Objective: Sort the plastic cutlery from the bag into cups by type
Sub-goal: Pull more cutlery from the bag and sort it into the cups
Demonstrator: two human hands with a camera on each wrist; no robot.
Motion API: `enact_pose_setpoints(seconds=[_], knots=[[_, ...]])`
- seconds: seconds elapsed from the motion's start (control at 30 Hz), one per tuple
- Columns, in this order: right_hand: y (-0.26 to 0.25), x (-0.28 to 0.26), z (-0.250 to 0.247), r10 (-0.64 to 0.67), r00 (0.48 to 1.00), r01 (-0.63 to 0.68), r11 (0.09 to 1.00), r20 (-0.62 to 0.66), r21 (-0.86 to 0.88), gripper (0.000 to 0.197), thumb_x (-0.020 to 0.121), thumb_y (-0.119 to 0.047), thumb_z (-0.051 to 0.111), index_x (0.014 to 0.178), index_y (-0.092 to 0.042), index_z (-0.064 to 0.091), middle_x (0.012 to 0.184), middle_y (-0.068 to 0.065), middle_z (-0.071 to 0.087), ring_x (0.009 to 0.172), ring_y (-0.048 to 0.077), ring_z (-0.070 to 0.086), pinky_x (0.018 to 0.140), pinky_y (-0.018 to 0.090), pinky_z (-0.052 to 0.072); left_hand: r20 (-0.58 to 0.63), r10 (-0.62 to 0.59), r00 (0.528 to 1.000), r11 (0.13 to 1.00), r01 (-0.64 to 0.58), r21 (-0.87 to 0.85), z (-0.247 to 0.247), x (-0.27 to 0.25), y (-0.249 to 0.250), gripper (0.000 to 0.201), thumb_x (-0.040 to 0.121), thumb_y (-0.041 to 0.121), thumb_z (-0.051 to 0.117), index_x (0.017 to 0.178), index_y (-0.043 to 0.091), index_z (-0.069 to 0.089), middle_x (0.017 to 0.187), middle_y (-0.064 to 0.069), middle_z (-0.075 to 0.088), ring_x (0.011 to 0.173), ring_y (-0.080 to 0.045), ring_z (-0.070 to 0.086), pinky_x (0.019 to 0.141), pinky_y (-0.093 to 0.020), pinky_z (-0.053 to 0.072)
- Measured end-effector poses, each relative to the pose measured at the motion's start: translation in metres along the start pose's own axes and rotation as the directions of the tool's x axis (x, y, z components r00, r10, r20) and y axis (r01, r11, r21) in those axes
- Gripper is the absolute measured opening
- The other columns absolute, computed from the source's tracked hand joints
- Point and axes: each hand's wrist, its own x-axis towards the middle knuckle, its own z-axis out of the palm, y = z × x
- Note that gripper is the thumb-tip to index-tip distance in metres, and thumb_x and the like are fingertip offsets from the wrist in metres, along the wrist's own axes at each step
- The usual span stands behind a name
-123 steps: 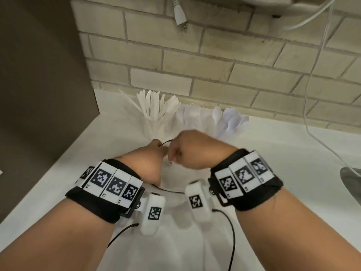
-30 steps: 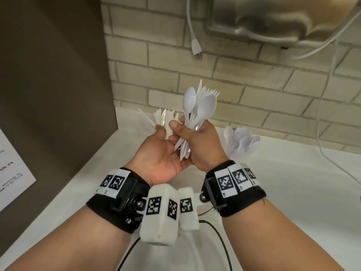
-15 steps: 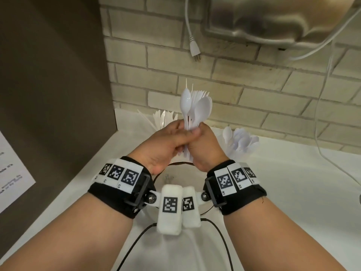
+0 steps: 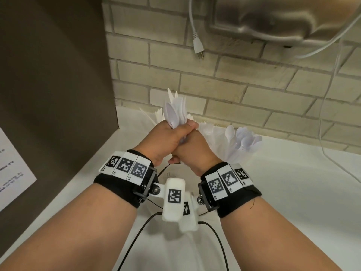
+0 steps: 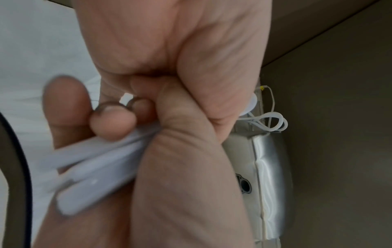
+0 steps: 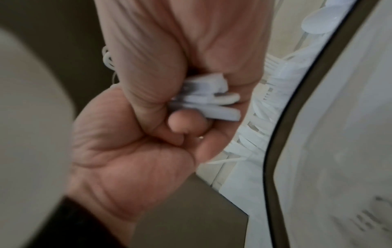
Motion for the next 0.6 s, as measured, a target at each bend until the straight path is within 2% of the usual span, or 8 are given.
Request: enact_pose_setpoints(seconds=[0.03, 0.1, 0.17, 0.23, 0.33, 0.4, 0.5, 0.6], knots=[[0.001, 0.0, -0.002, -0.006, 1.0, 0.007, 1.0, 0.023, -0.017, 0.033, 0.08, 0.002, 0.066, 0.107, -0.015, 0.061, 0.087, 0.002, 0.069, 0.064, 0.009, 0.066, 0.058, 0.025, 0.056, 0.007, -0.003, 1.0, 1.0, 0.003, -0.007, -0.002, 0.002, -0.003, 0.043, 0.082, 0.046, 0.064, 0.104, 0.01, 0.071, 0.106, -0.015, 0.072, 0.096, -0.029, 0.069, 0.063, -0.043, 0.057], [0.0, -0.001, -0.013, 0.01, 0.995, 0.0, 0.994, 0.099, -0.11, 0.028, 0.073, -0.007, 0.076, 0.097, -0.017, 0.066, 0.087, 0.0, 0.072, 0.078, 0.009, 0.07, 0.074, 0.027, 0.058, -0.007, -0.006, 1.0, 0.994, 0.005, -0.105, -0.008, 0.004, -0.005, 0.028, 0.094, 0.032, 0.055, 0.099, 0.01, 0.072, 0.107, -0.01, 0.072, 0.099, -0.024, 0.068, 0.074, -0.033, 0.056], [-0.003, 0.0, -0.03, 0.061, 0.993, -0.047, 0.989, 0.097, -0.14, 0.022, 0.07, -0.016, 0.079, 0.091, -0.015, 0.072, 0.093, -0.001, 0.074, 0.086, 0.01, 0.069, 0.084, 0.029, 0.055, -0.019, -0.005, 1.0, 0.975, 0.001, -0.221, -0.016, 0.004, -0.01, 0.026, 0.098, 0.022, 0.049, 0.093, 0.007, 0.07, 0.106, -0.01, 0.072, 0.103, -0.027, 0.067, 0.092, -0.038, 0.052], [-0.008, 0.0, -0.042, 0.077, 0.997, -0.074, 0.994, 0.027, -0.084, 0.008, 0.073, -0.019, 0.076, 0.079, -0.015, 0.072, 0.088, 0.0, 0.075, 0.08, 0.01, 0.067, 0.081, 0.029, 0.053, 0.003, 0.015, 1.0, 0.967, -0.014, -0.256, -0.021, 0.003, -0.014, 0.024, 0.099, 0.019, 0.047, 0.088, 0.007, 0.066, 0.092, -0.006, 0.073, 0.094, -0.025, 0.068, 0.095, -0.043, 0.051], [-0.012, 0.004, -0.045, 0.038, 0.979, -0.037, 0.999, -0.198, 0.007, 0.016, 0.078, -0.021, 0.073, 0.07, -0.016, 0.06, 0.071, 0.002, 0.067, 0.06, 0.015, 0.059, 0.06, 0.029, 0.05, 0.101, 0.001, 0.995, 0.977, 0.021, -0.213, -0.025, -0.003, -0.019, 0.016, 0.098, 0.016, 0.048, 0.091, 0.012, 0.062, 0.07, 0.001, 0.059, 0.063, -0.015, 0.059, 0.072, -0.039, 0.054], [-0.015, 0.007, -0.043, 0.037, 0.963, -0.003, 0.992, -0.267, 0.125, 0.015, 0.082, -0.027, 0.07, 0.078, -0.017, 0.06, 0.077, 0.001, 0.065, 0.063, 0.017, 0.059, 0.059, 0.029, 0.047, 0.215, -0.028, 0.976, 0.981, 0.068, -0.183, -0.026, -0.007, -0.024, 0.013, 0.094, 0.014, 0.052, 0.098, 0.011, 0.064, 0.067, 0.001, 0.048, 0.055, -0.013, 0.047, 0.06, -0.032, 0.043], [-0.016, 0.006, -0.037, 0.074, 0.992, -0.05, 0.975, -0.105, 0.218, 0.022, 0.089, -0.037, 0.061, 0.093, -0.016, 0.066, 0.089, 0.001, 0.07, 0.079, 0.019, 0.065, 0.065, 0.03, 0.049, 0.343, -0.081, 0.936, 0.97, 0.154, -0.19, -0.026, -0.012, -0.033, 0.033, 0.084, 0.01, 0.053, 0.114, 0.002, 0.063, 0.064, 0.0, 0.045, 0.05, -0.013, 0.041, 0.055, -0.03, 0.036], [-0.016, 0.003, -0.031, 0.083, 0.997, -0.081, 0.973, 0.0, 0.216, 0.02, 0.09, -0.029, 0.06, 0.086, -0.011, 0.068, 0.081, 0.004, 0.07, 0.072, 0.016, 0.066, 0.067, 0.031, 0.048, 0.415, -0.121, 0.902, 0.949, 0.228, -0.219, -0.023, -0.015, -0.037, 0.04, 0.082, 0.008, 0.053, 0.12, -0.001, 0.06, 0.064, -0.002, 0.047, 0.05, -0.015, 0.042, 0.055, -0.03, 0.037]])
